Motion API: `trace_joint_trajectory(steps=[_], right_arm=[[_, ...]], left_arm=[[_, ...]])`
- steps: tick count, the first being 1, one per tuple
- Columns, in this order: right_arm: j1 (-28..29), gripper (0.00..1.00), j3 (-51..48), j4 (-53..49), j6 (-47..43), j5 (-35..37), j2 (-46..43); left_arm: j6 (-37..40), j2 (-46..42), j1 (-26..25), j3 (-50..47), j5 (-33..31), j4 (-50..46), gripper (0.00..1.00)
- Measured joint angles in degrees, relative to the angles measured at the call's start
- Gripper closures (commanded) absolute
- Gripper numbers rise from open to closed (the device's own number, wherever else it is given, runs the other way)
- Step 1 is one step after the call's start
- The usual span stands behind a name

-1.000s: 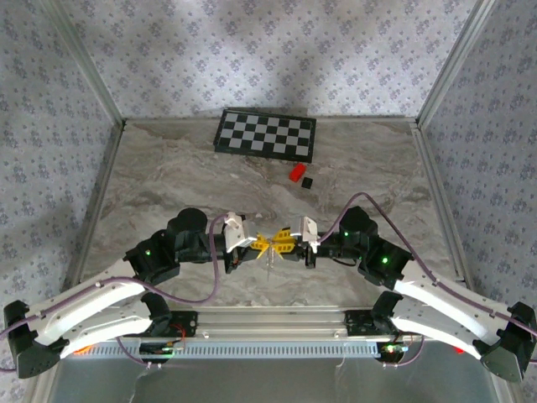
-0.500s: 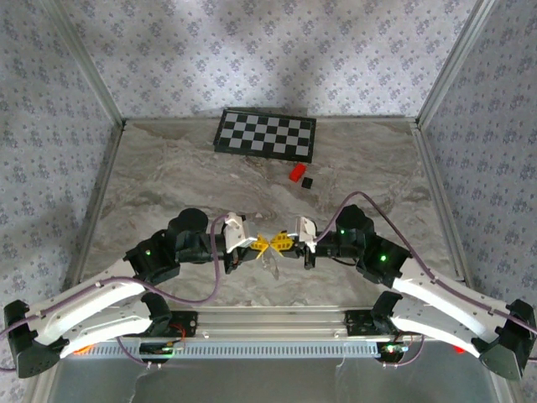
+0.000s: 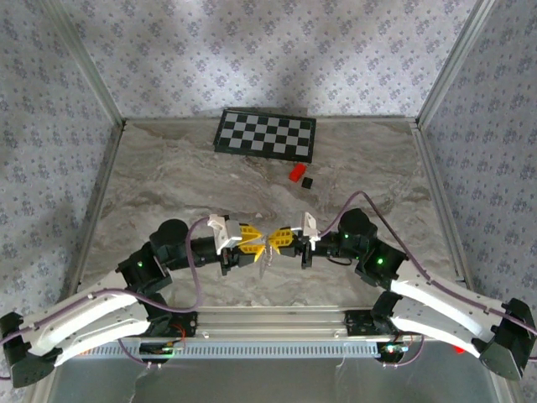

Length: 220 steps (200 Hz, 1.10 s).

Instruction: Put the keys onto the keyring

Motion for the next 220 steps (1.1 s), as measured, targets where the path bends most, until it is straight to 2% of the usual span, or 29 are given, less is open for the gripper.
trace_joint_trajectory(steps=[45, 109, 179, 220], right_arm=[[-1.11, 1.0, -3.41, 8.44, 5.11, -0.5, -0.74], [-1.11, 1.0, -6.93, 17.94, 7.32, -4.24, -1.38], [-1.11, 1.0, -7.23, 21.66, 7.72, -6.14, -1.27], [-1.11, 1.0, -7.23, 21.68, 7.72, -6.34, -0.83]], left_arm=[[-0.7, -0.5, 0.0, -0.02, -0.66, 1.99, 0.63], [-1.01, -0.37, 0.0, -0.02, 0.61, 2.32, 0.61], [-1.95, 1.77, 0.0, 0.0, 3.37, 2.99, 0.75], [-2.21, 1.86, 0.0, 0.0, 3.96, 3.37, 0.78]])
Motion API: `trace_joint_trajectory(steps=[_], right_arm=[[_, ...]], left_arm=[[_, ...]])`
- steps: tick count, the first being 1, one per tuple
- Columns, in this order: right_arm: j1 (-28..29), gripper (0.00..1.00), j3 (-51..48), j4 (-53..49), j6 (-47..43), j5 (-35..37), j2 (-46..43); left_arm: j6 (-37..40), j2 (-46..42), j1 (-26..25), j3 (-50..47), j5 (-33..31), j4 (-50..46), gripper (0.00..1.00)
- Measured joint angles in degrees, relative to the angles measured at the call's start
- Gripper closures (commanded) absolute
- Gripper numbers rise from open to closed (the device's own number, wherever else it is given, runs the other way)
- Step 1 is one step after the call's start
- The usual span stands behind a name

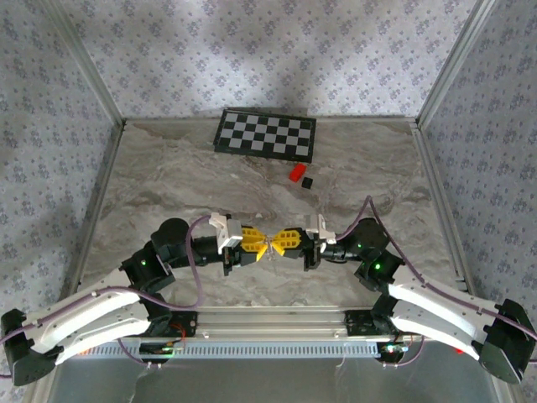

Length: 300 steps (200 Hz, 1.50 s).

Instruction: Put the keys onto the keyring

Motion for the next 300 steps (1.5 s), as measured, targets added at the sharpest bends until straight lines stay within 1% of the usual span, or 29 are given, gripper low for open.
trace_joint_trajectory(steps=[29, 78, 120, 142, 184, 235, 247, 265, 300], right_arm=[[0.07, 1.0, 0.0, 0.0, -0.04, -0.37, 0.11], [0.11, 1.0, 0.0, 0.02, -0.04, -0.59, 0.81], [0.22, 1.0, 0.0, 0.0, -0.24, -1.09, 0.98], [0.22, 1.0, 0.0, 0.37, -0.22, -1.46, 1.7], [0.07, 1.0, -0.07, 4.72, 0.52, -2.29, 3.93], [0.22, 1.0, -1.29, 9.84, 2.43, -2.6, 4.61], [0.24, 1.0, -1.29, 9.97, 2.56, -2.58, 4.61], [0.46, 1.0, -1.29, 10.29, 2.56, -2.58, 4.61], [0.83, 1.0, -1.38, 10.69, 2.54, -2.54, 4.76]], left_arm=[[0.02, 0.0, 0.0, 0.0, 0.04, 0.04, 0.8], [-0.04, 0.02, -0.04, 0.0, 0.74, 0.63, 0.81], [-0.37, 0.13, -0.09, 0.0, 1.31, 1.9, 0.88], [-0.37, 0.72, -0.09, 0.04, 1.29, 1.95, 0.88], [-0.39, -0.07, 0.02, 0.04, 0.85, 1.9, 0.88], [-0.42, -0.5, 0.0, 0.04, 1.38, 2.6, 0.95], [-0.42, -0.59, 0.0, 0.04, 1.53, 2.67, 0.95], [-0.37, -0.85, -0.04, 0.04, 1.75, 2.67, 0.92], [-0.39, -0.87, -0.09, 0.04, 2.21, 2.67, 0.89]])
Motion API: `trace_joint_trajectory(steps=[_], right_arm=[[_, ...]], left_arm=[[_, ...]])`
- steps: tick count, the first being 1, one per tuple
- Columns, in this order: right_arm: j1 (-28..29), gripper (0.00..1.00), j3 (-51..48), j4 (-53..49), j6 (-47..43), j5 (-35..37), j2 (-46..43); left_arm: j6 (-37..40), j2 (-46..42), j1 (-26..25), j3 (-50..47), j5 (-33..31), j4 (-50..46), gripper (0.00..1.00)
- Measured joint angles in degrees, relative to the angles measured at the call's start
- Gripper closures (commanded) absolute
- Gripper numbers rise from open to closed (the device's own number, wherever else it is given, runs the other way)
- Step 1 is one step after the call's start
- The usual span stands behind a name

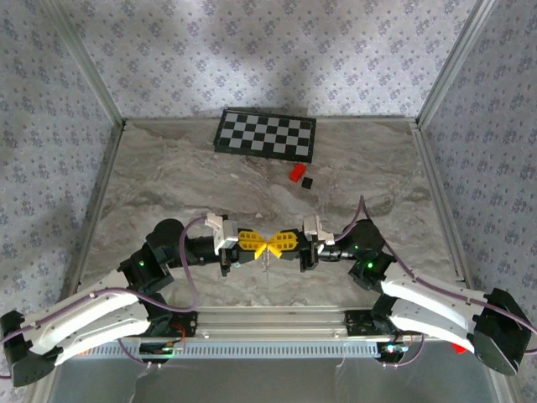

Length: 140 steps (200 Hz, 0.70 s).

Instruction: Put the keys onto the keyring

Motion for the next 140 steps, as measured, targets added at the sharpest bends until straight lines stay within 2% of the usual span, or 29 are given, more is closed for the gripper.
trace_joint_trajectory(steps=[24, 48, 73, 98, 140], right_arm=[[0.22, 1.0, -0.09, 0.48, 0.0, 0.0, 0.11], [0.26, 1.0, -0.81, 1.7, 0.0, 0.0, 0.09], [0.26, 1.0, -1.27, 2.51, 0.0, 0.04, 0.09], [0.26, 1.0, -1.86, 3.17, 0.02, 0.07, 0.07], [0.37, 1.0, -2.25, 3.72, 0.0, 0.09, 0.04]], left_arm=[[0.0, 0.02, 0.0, 0.0, 0.28, 0.04, 0.91], [0.11, 0.02, 0.0, 0.0, 0.57, 0.02, 1.0], [0.02, 0.13, 0.0, 0.0, 0.83, -0.02, 1.0], [0.0, 0.57, 0.0, 0.02, 1.29, -0.11, 0.88], [-0.02, 0.81, 0.0, 0.07, 1.97, -0.24, 0.84]])
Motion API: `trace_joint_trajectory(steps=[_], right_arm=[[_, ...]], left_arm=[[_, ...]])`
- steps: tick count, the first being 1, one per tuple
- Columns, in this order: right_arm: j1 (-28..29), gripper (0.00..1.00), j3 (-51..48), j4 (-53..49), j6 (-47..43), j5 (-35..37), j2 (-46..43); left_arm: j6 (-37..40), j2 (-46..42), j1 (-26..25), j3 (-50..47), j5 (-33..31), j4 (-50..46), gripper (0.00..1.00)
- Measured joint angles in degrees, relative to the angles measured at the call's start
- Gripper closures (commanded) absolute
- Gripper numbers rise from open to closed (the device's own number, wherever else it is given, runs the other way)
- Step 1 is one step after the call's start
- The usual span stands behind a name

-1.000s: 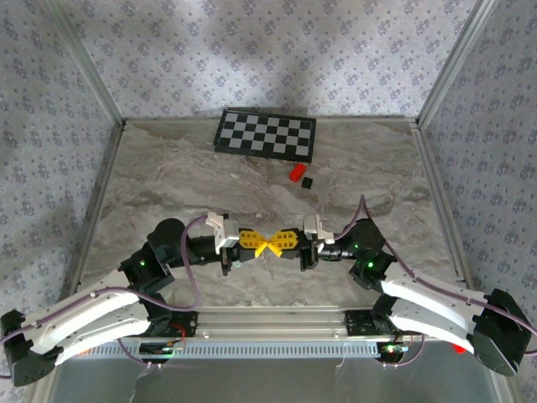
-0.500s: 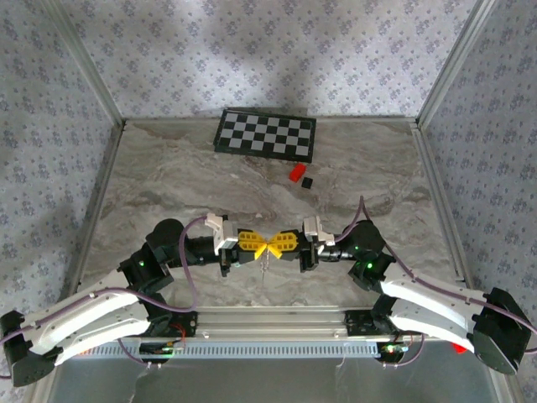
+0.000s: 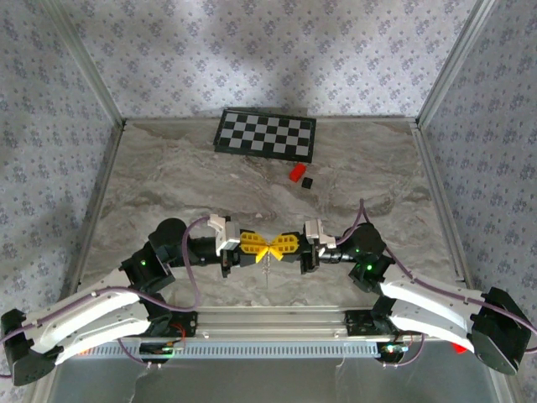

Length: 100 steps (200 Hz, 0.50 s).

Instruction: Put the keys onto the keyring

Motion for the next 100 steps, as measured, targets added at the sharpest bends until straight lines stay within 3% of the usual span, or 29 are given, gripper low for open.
trace_joint_trajectory(steps=[57, 100], right_arm=[[0.44, 1.0, -0.13, 0.17, 0.0, -0.04, -0.48], [0.55, 1.0, -0.33, 0.17, 0.0, 0.09, -0.72]], left_arm=[[0.0, -0.02, 0.0, 0.02, 0.13, 0.02, 0.84], [-0.07, -0.44, -0.02, 0.02, 0.15, -0.35, 1.0]])
